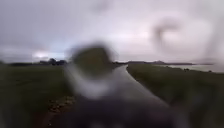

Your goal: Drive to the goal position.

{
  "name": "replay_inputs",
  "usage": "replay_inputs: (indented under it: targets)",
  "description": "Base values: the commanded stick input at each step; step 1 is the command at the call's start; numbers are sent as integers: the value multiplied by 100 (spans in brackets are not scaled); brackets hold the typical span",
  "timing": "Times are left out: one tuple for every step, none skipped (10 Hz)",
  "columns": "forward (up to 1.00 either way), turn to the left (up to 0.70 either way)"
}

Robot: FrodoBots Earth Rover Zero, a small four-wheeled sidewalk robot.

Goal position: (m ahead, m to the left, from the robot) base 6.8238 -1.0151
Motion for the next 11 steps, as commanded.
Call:
replay_inputs:
  targets:
    - [70,0]
    - [70,0]
    - [70,0]
    - [70,0]
    - [70,0]
    - [70,-3]
    - [70,-10]
    - [70,-14]
    - [70,-14]
    - [70,-13]
    - [70,-10]
